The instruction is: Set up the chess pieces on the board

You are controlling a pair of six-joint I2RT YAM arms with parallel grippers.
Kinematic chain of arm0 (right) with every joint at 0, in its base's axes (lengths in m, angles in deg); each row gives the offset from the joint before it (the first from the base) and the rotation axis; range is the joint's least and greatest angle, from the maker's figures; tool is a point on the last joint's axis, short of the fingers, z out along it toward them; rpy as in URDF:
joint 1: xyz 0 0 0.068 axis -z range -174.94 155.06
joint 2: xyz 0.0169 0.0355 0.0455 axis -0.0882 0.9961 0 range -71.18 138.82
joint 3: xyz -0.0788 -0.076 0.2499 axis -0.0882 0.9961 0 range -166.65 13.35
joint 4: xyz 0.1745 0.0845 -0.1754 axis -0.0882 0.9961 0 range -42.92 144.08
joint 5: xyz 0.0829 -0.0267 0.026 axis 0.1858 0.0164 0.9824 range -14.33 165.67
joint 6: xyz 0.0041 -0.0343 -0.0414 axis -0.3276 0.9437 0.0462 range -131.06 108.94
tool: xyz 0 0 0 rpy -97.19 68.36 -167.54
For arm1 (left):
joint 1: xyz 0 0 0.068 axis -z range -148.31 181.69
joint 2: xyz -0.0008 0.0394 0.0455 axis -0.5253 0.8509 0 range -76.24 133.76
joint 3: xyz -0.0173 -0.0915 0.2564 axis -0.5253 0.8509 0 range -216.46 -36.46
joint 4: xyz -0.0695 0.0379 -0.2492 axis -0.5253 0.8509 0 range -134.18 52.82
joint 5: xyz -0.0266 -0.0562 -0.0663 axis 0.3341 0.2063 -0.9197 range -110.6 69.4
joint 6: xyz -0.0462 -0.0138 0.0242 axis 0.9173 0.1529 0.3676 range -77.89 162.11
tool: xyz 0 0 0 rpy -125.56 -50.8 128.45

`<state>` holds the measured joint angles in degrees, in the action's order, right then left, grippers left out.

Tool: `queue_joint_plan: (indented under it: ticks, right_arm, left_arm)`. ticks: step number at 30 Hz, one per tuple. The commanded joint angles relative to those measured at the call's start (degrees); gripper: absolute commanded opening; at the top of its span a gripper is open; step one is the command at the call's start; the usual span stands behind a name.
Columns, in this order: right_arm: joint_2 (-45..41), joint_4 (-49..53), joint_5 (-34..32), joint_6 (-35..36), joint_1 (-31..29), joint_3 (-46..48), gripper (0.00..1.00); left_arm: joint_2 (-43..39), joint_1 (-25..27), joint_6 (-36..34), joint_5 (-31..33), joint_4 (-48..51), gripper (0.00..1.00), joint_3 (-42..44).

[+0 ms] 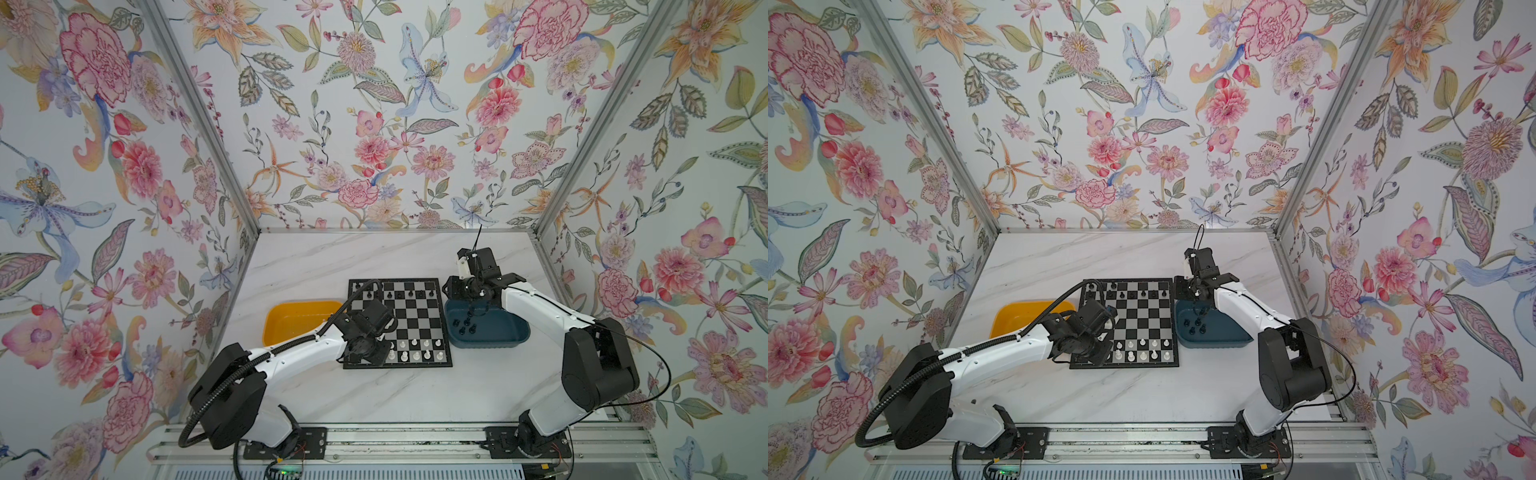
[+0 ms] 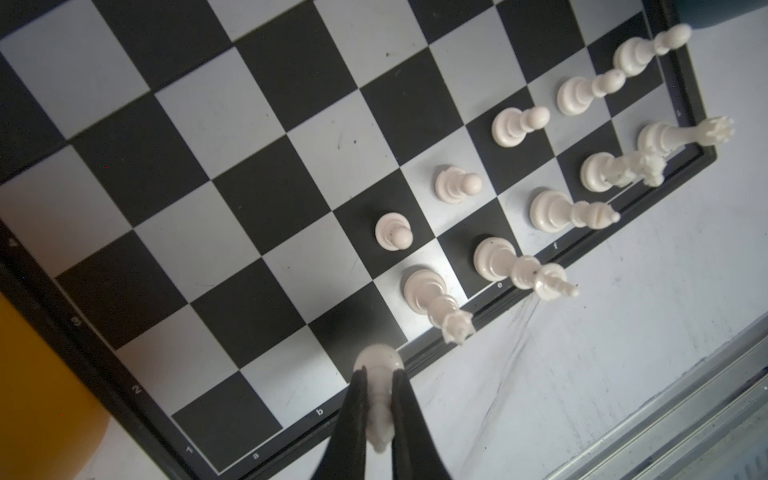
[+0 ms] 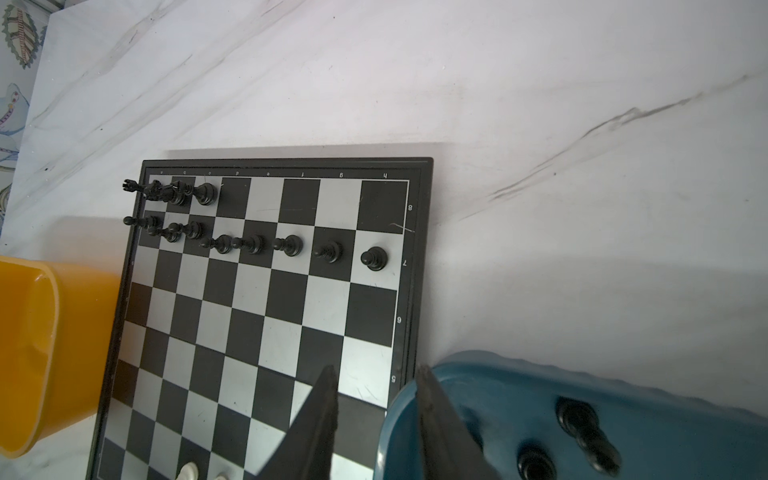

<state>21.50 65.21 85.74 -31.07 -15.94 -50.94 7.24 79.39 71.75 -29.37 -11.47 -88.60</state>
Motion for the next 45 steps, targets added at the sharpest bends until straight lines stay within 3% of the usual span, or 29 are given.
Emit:
queue_joint_plan:
  ticks: [1,30,45]
  right_arm:
    - [-0.93,-0.47,-0.83,-0.61,-0.36,0.67,0.34]
    - [-0.65,-1.74,-0.92,-1.02,-0.63,2.33,0.34]
    - [-1.07,-1.96,-0.96,-1.17,-0.63,3.01,0.34]
  left_arm:
    - [1.04,0.84,0.94,0.29,0.34,0.10,0.72]
    - [4.20,0.92,1.73,2.71,-0.54,0.15,0.81]
    - [4.06,0.90,2.08,2.73,-1.09,0.28,1.43]
